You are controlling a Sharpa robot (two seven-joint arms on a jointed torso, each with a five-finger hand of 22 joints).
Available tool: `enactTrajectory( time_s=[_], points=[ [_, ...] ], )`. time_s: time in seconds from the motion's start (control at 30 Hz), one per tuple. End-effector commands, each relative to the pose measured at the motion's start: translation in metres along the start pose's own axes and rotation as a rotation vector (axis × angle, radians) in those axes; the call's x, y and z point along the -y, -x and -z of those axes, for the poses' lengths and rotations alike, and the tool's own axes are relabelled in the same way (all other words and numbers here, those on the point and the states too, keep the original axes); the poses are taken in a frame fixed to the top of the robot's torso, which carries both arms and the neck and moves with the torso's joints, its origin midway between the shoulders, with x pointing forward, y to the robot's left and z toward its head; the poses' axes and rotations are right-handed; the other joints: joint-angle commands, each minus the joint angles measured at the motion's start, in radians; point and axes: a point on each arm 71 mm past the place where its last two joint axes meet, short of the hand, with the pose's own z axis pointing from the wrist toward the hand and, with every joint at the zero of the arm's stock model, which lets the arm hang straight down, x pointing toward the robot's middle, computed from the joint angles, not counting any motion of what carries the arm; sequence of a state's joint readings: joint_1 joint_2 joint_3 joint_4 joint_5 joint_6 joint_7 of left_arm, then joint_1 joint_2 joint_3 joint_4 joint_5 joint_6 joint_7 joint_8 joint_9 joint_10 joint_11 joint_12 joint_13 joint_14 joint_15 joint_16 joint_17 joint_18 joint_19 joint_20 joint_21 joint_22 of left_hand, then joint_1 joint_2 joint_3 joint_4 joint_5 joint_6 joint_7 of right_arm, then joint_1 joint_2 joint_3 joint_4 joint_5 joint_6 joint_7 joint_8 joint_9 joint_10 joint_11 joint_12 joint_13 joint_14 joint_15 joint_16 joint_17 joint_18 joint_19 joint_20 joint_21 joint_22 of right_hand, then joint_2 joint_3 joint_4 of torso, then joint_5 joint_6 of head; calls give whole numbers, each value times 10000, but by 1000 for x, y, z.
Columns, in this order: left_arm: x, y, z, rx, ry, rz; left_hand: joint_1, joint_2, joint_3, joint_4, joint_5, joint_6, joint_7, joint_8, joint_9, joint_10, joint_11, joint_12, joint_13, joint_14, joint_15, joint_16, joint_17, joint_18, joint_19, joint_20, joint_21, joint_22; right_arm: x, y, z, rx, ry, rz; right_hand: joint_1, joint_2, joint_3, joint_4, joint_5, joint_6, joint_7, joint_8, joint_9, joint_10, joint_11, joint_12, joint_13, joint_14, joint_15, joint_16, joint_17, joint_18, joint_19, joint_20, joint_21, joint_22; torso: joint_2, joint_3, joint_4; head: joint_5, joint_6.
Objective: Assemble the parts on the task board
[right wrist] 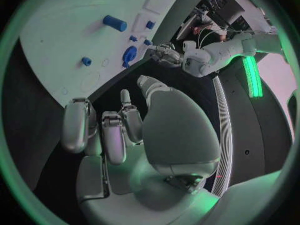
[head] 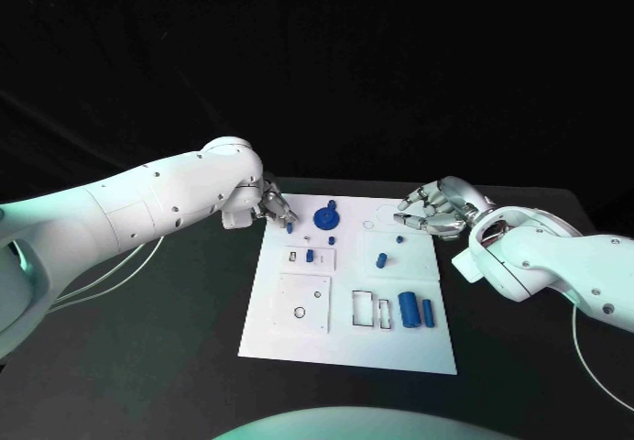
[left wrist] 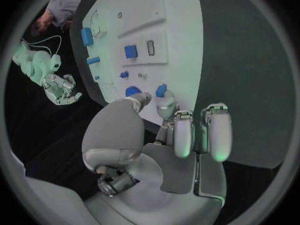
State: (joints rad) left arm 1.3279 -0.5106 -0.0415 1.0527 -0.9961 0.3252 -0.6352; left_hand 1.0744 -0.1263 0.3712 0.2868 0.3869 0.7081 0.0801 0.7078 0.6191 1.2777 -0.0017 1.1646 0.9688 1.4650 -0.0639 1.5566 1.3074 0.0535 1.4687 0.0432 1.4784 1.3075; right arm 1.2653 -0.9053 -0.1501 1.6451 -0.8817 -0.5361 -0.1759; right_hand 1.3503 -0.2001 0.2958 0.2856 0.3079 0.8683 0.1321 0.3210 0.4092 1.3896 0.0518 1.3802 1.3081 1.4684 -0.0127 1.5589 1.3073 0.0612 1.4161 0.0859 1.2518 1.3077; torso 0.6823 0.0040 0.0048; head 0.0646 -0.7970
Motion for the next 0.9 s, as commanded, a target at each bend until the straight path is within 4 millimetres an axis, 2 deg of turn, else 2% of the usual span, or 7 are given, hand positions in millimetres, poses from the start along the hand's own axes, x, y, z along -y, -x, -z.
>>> enactTrajectory(
  time_s=[0.03, 0.07, 0.17, 0.53, 0.63, 0.9],
  points=[
    [3, -2, 0, -153, -176, -32, 183, 56, 67, -45, -195, 104, -27, -44, -35, -20, 0, -7, 21, 1031, 27, 60, 2523, -192, 242, 66, -49, 1575, -1, -2, 0, -125, 72, 91, -104, 2, 61, 0, -7, -87, 1, 69, 10, -37, -12, -39, 200, 916, -65, -41, 2199, 192, -81, 13, -49, 385, 1, 4, -2, -4, -15],
    [3, -2, 0, -153, -179, -31, 283, 87, 110, -35, -477, 112, -28, -50, -70, -28, -1, -7, 12, 1031, 23, 61, 2524, -192, 240, 65, -54, 1576, -1, -2, 0, -127, 72, 92, -104, 2, 61, 0, -7, -87, 1, 69, 10, -37, -12, -39, 200, 916, -65, -41, 2199, 192, -81, 13, -49, 385, 1, 5, -2, -4, -15],
    [3, -2, 0, -168, -188, -40, 430, 141, 202, -40, -726, 159, -42, -27, -106, -28, -10, 6, 17, 1033, 18, 65, 2530, -196, 252, 62, -44, 1596, -1, -2, 0, -131, 70, 92, -104, 5, 80, -5, 7, -96, 1, 76, 26, -34, -13, -36, 203, 915, -67, -43, 2196, 194, -82, 11, -60, 380, -1, 8, 4, -10, -26],
    [3, -2, -1, -258, -173, -93, 759, 190, 393, -128, -969, 223, -82, 49, -138, -44, -41, -5, -17, 1033, -6, 66, 2530, -196, 254, 43, -48, 1607, -1, -2, 0, -139, 64, 93, -103, 7, 87, -6, 18, -96, 0, 79, 31, -40, -14, -43, 194, 915, -68, -44, 2195, 192, -78, 10, -56, 385, -5, 8, 4, -7, -45],
    [2, -2, -1, -250, -142, -80, 861, 203, 520, -104, -1316, 224, -83, 72, -172, -40, -44, 5, -14, 1034, -10, 69, 2534, -199, 260, 36, -46, 1620, -1, -2, 0, -140, 67, 93, -102, 10, 94, -7, 36, -96, -1, 82, 36, -36, -15, -39, 200, 914, -68, -45, 2193, 193, -78, 10, -58, 384, -2, 9, 7, -12, -45],
    [2, -2, -3, -247, -113, -67, 1183, 288, 862, -257, -1438, 245, -128, 149, -193, -34, -74, 17, -14, 1033, -33, 67, 2532, -200, 266, 19, -48, 1634, -1, -2, 0, -140, 77, 92, -102, 13, 104, -8, 62, -96, -2, 87, 43, -32, -16, -34, 205, 913, -69, -46, 2190, 193, -78, 9, -61, 383, 1, 4, -7, -16, -52]
  ],
)
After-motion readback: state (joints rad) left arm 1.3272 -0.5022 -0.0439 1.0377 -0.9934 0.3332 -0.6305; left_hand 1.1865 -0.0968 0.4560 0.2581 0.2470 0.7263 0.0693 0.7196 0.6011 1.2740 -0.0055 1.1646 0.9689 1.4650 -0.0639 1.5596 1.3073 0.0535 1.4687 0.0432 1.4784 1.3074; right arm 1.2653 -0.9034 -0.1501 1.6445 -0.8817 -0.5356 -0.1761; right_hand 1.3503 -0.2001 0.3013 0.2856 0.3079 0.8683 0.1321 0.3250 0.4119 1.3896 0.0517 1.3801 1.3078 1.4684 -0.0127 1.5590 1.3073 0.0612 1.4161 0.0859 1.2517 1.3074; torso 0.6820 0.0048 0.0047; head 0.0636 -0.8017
